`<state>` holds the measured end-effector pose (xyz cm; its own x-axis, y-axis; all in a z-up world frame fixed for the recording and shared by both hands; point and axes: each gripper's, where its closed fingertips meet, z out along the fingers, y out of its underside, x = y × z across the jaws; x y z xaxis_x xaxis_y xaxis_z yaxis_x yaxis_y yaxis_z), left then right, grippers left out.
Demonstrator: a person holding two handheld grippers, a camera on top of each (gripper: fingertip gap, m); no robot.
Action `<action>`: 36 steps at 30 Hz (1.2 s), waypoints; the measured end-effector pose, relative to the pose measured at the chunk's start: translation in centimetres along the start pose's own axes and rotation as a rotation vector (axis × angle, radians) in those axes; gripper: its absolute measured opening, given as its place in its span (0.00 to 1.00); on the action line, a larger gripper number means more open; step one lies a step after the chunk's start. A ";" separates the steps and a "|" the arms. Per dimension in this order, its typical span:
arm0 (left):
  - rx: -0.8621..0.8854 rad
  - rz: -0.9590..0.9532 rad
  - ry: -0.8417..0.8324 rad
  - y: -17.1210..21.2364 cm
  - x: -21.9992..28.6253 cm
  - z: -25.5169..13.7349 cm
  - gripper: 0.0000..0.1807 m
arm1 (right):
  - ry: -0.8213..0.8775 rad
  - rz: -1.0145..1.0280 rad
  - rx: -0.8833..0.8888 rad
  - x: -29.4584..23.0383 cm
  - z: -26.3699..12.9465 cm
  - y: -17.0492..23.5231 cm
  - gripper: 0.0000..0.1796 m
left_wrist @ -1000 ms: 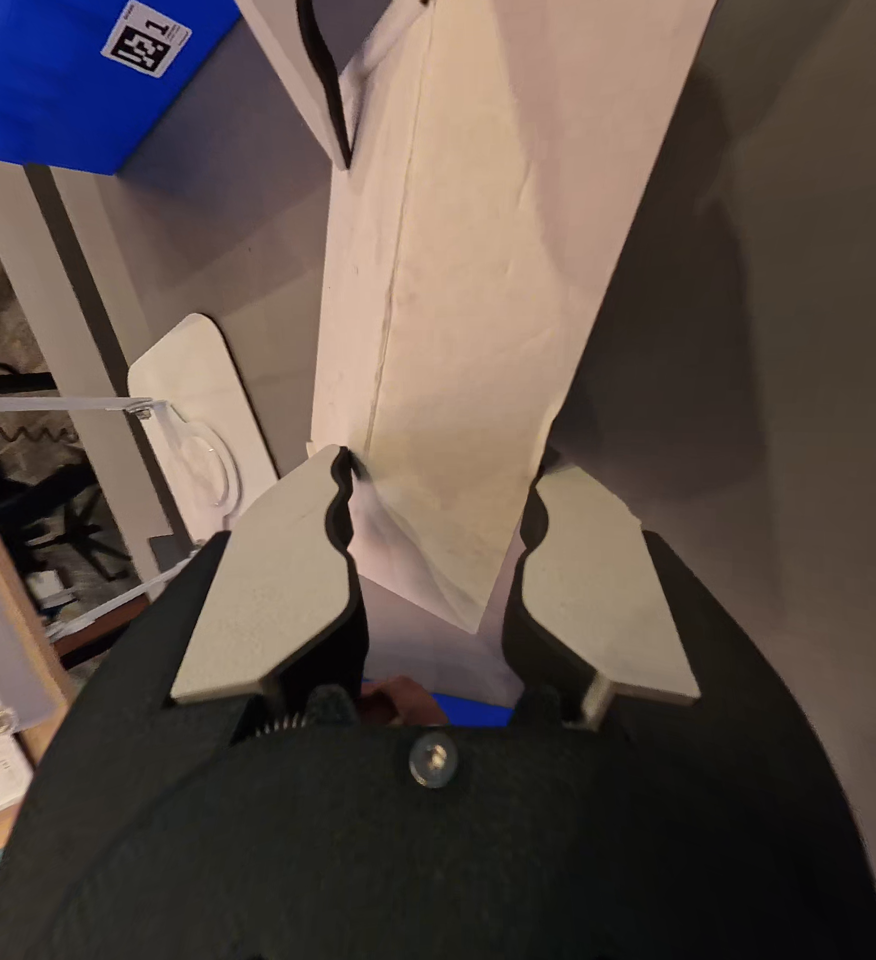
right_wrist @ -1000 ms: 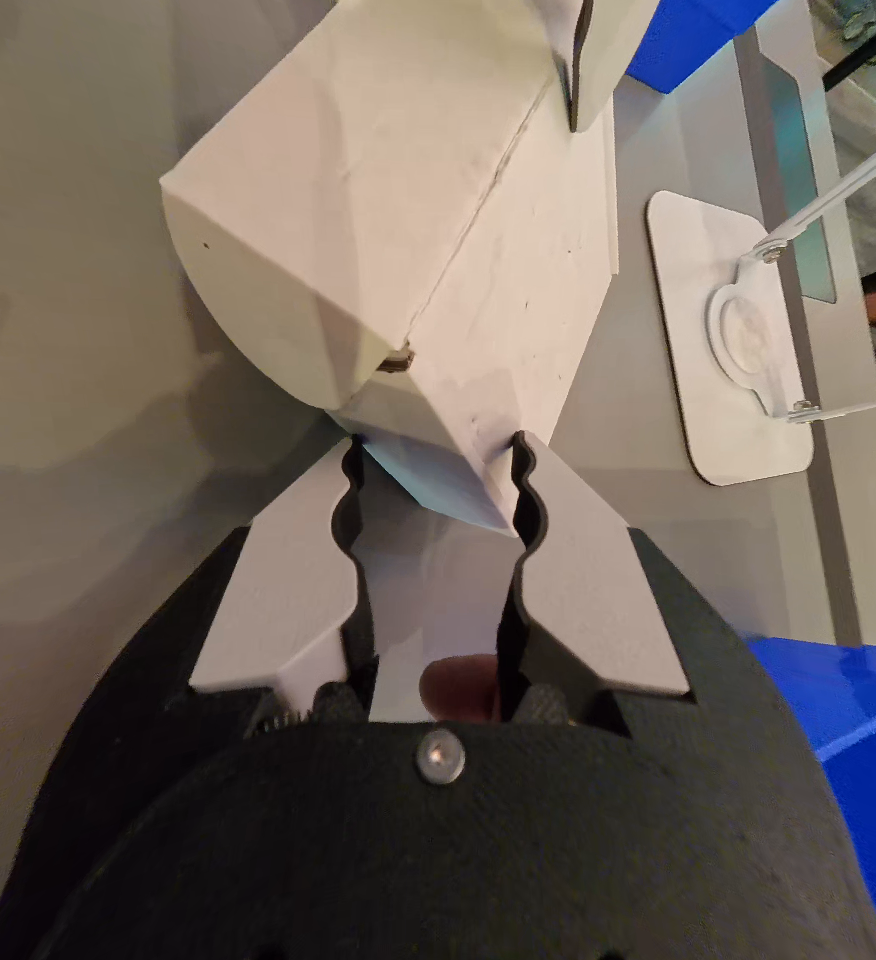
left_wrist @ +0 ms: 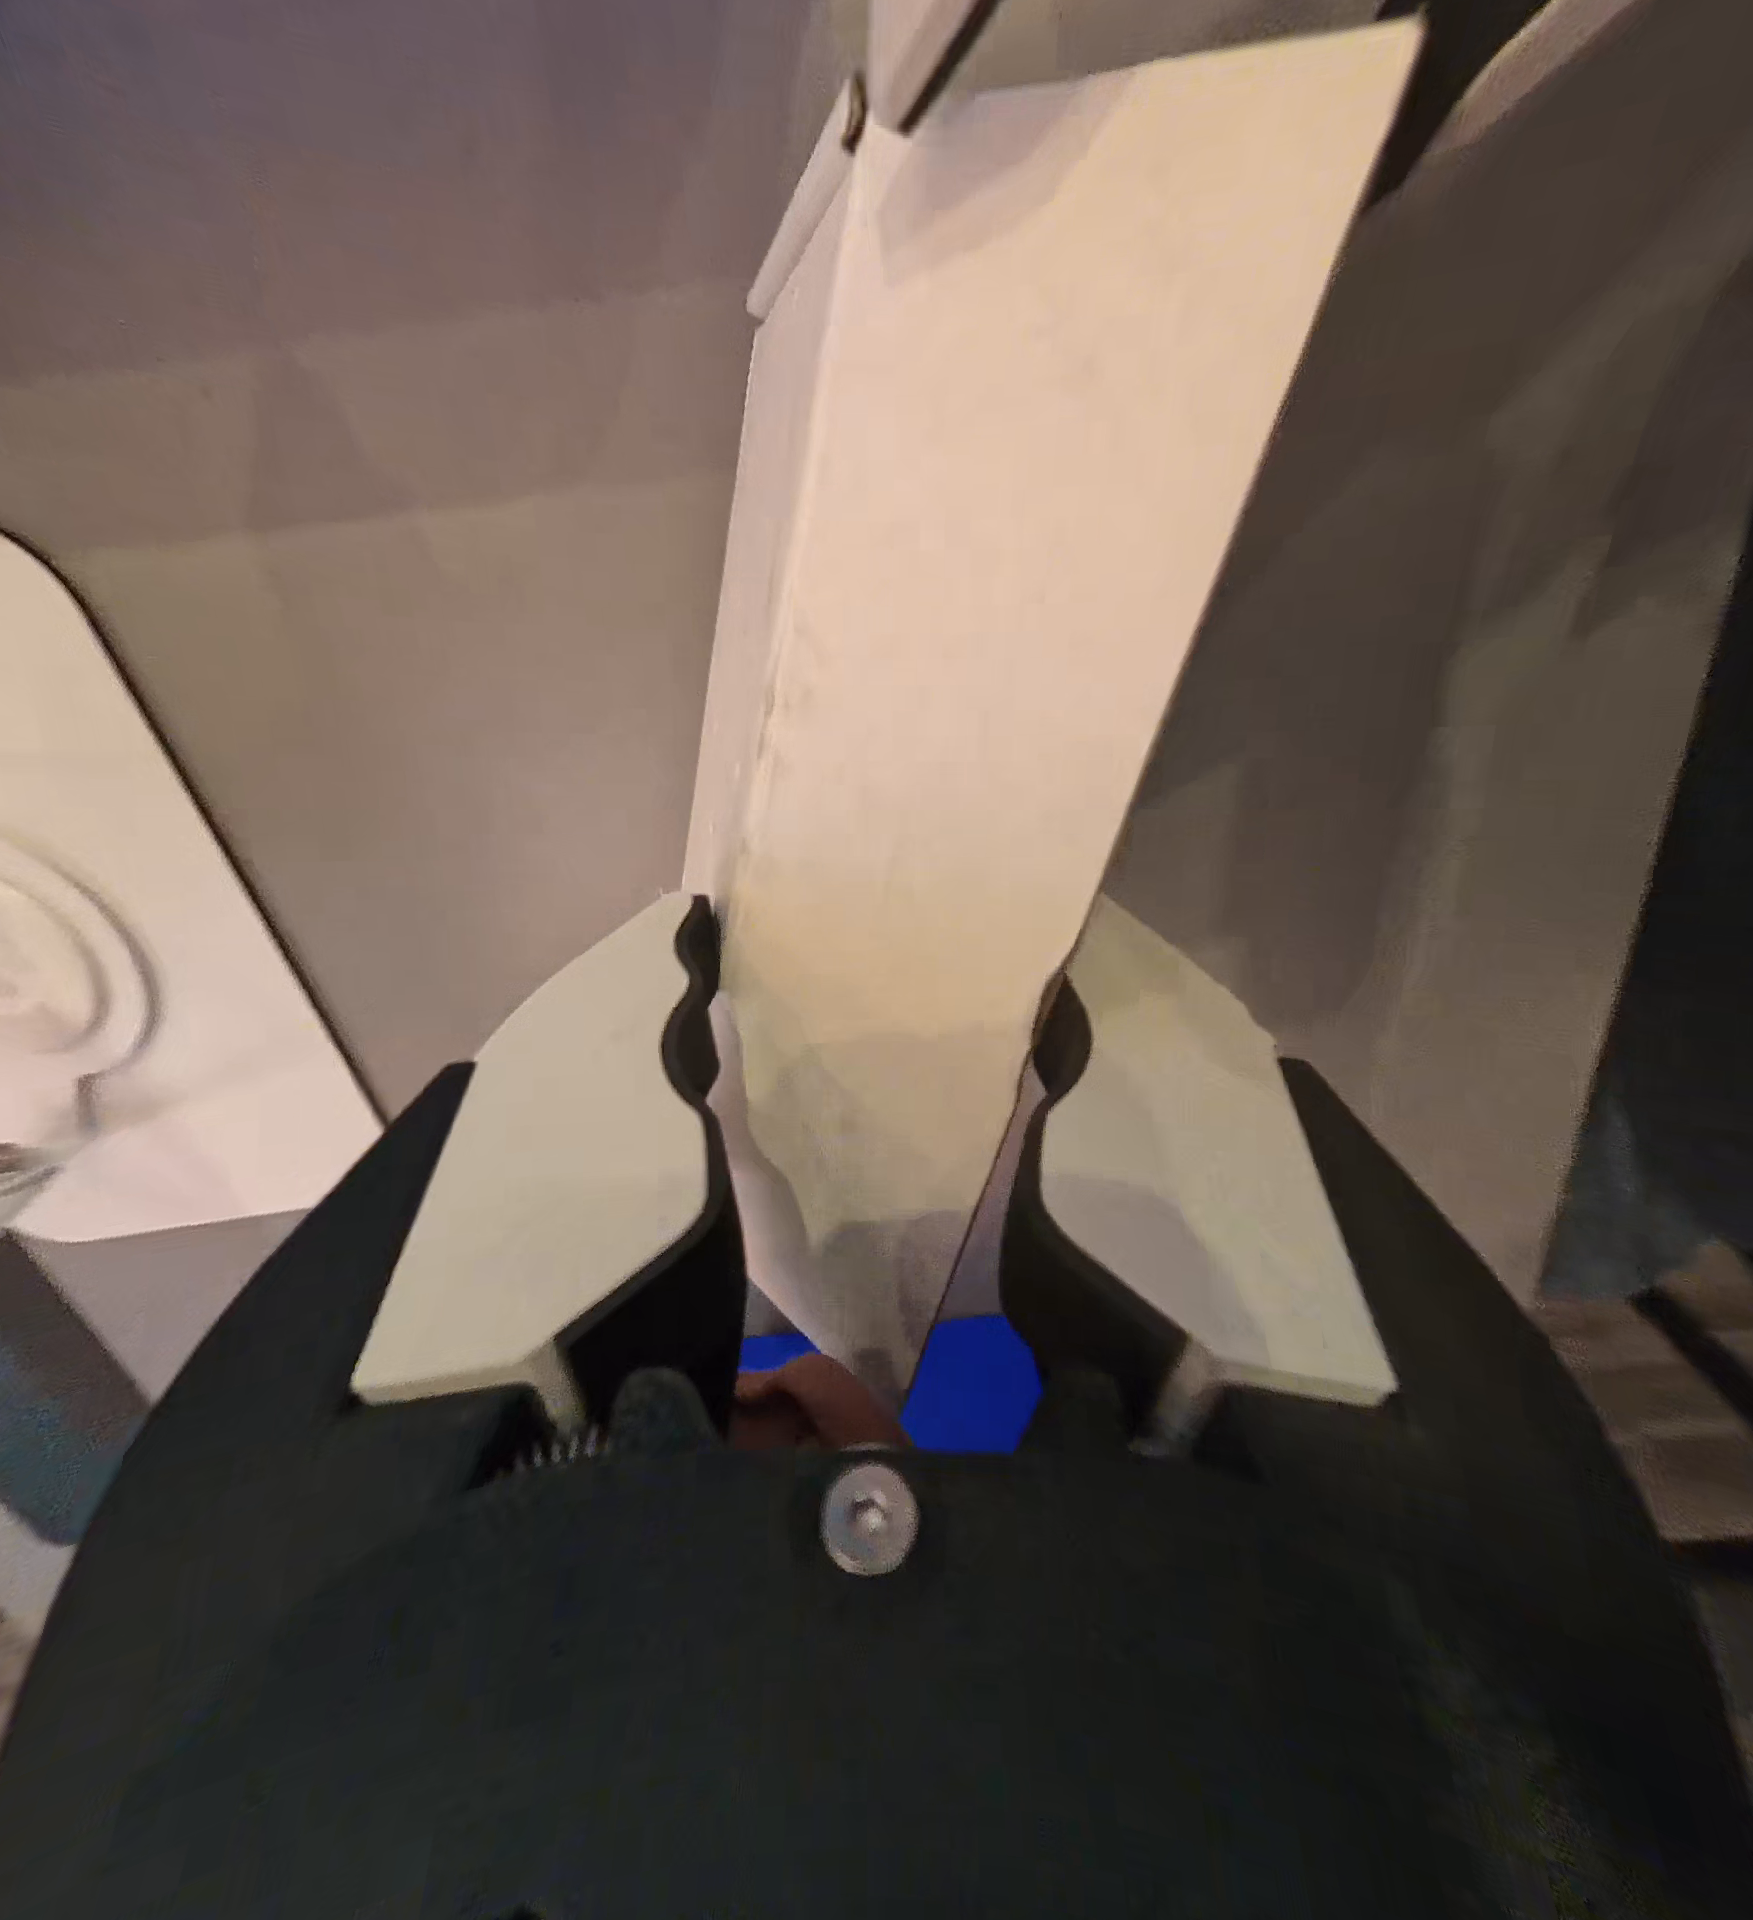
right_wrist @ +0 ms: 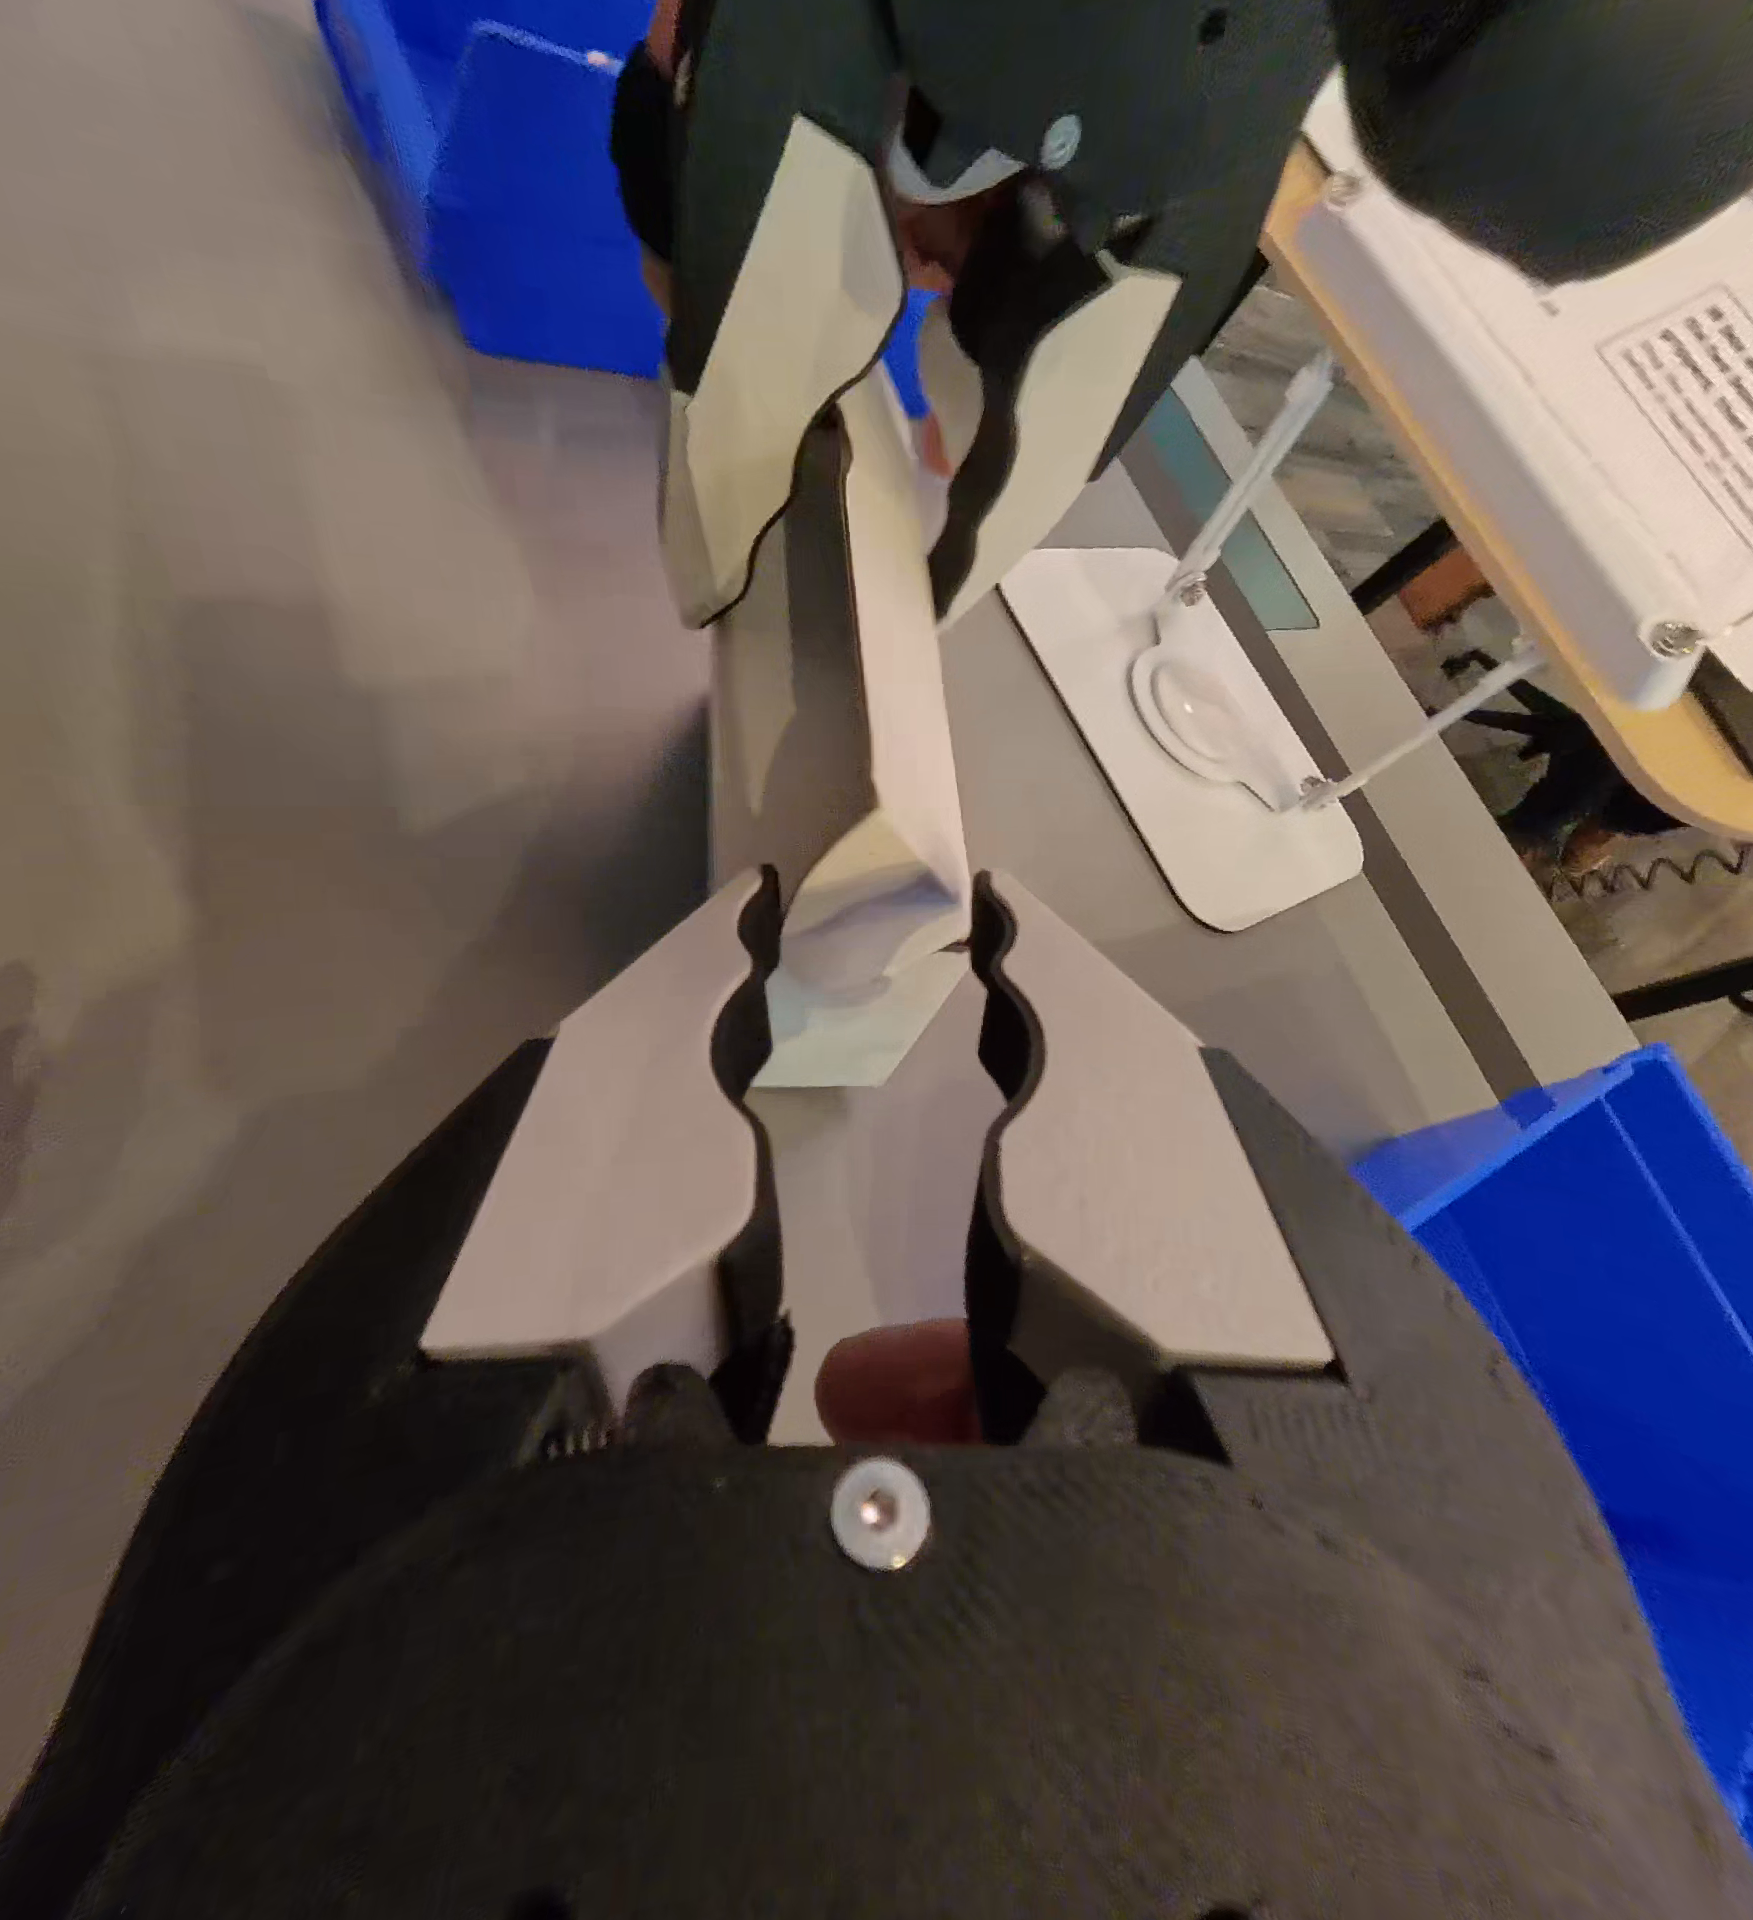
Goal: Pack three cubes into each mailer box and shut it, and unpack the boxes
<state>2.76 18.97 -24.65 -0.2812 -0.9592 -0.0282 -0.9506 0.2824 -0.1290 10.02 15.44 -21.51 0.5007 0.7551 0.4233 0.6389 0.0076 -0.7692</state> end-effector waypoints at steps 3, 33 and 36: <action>-0.010 -0.072 0.060 -0.2 -0.2 0.0 0.33 | -0.001 0.097 -0.003 1.0 0.4 0.1 0.17; 0.071 0.031 -0.037 -0.7 -2.2 -0.3 0.34 | -0.148 0.689 0.036 4.2 2.8 0.2 0.15; 0.159 -0.030 -0.096 -0.5 -2.4 -1.5 0.35 | -0.139 0.644 0.061 4.1 2.6 0.2 0.15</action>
<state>3.67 21.15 -23.02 -0.2323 -0.9658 -0.1151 -0.9233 0.2562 -0.2861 10.68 20.23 -21.24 0.6890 0.6986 -0.1932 0.2003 -0.4396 -0.8756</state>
